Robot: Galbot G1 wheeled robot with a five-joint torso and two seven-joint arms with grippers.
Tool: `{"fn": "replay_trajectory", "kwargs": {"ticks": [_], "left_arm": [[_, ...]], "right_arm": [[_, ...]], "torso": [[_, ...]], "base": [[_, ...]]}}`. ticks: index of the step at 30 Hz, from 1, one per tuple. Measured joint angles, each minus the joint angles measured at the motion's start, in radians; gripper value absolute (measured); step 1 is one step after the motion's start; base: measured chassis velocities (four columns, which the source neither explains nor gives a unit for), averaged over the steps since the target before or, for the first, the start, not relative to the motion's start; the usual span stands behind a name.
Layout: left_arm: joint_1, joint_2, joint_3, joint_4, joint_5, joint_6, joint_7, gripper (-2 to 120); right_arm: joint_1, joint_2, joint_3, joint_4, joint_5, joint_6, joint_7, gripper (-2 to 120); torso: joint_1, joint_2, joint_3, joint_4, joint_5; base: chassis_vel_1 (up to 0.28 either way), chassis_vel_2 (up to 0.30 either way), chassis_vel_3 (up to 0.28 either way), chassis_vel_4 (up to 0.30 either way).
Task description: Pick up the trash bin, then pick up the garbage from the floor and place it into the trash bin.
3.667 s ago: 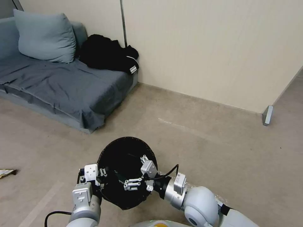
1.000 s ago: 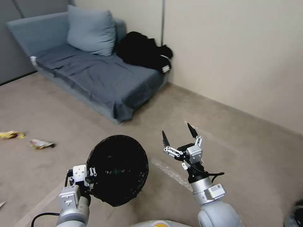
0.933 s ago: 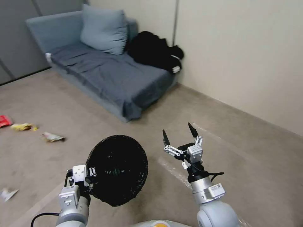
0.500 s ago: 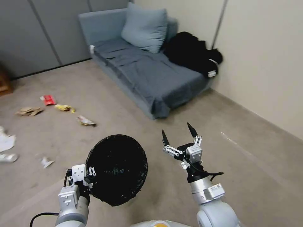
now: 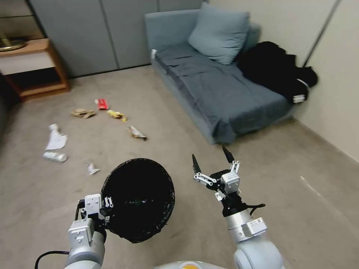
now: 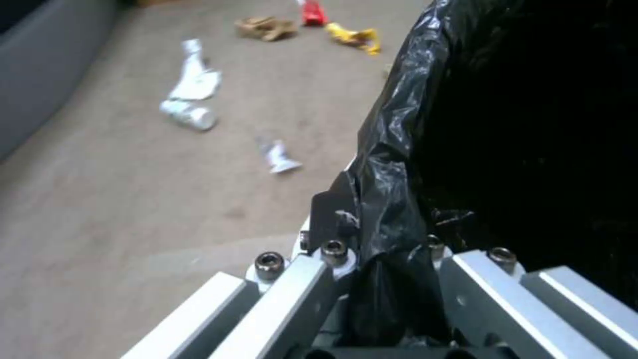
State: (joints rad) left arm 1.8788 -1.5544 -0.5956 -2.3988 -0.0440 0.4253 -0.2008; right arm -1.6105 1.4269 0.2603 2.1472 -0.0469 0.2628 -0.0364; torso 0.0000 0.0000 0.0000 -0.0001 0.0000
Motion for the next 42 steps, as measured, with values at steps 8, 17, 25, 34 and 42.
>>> {"fn": "replay_trajectory", "kwargs": {"ticks": [8, 17, 25, 34, 42], "left_arm": [[0.001, -0.001, 0.001, 0.002, 0.0, -0.002, 0.0, 1], [0.002, -0.003, 0.006, 0.008, 0.009, -0.01, 0.0, 1], [0.0, -0.003, 0.007, 0.01, 0.01, -0.017, 0.003, 1], [0.001, -0.005, 0.009, 0.01, 0.011, -0.021, 0.003, 1], [0.011, -0.006, 0.008, 0.009, 0.012, -0.033, 0.003, 1]], "right_arm": [[-0.005, -0.002, -0.002, 0.004, 0.001, -0.002, -0.001, 100], [-0.01, 0.002, -0.007, 0.007, 0.003, -0.003, -0.001, 100], [-0.011, 0.003, -0.008, 0.008, 0.003, -0.002, -0.003, 100], [-0.011, 0.006, -0.004, 0.012, 0.002, -0.001, -0.006, 100], [-0.019, 0.008, 0.0, 0.022, -0.001, 0.001, -0.008, 100]], "torso": [[0.0, 0.0, 0.0, 0.0, 0.0], [0.0, 0.0, 0.0, 0.0004, 0.0], [0.0, 0.0, 0.0, -0.0002, 0.0], [0.0, 0.0, 0.0, 0.0, 0.0], [0.0, 0.0, 0.0, 0.0, 0.0]], "base": [[0.138, 0.123, 0.125, 0.131], [0.117, 0.119, 0.112, 0.111], [0.028, 0.026, 0.028, 0.031], [0.0, 0.0, 0.0, 0.0], [0.0, 0.0, 0.0, 0.0]]}}
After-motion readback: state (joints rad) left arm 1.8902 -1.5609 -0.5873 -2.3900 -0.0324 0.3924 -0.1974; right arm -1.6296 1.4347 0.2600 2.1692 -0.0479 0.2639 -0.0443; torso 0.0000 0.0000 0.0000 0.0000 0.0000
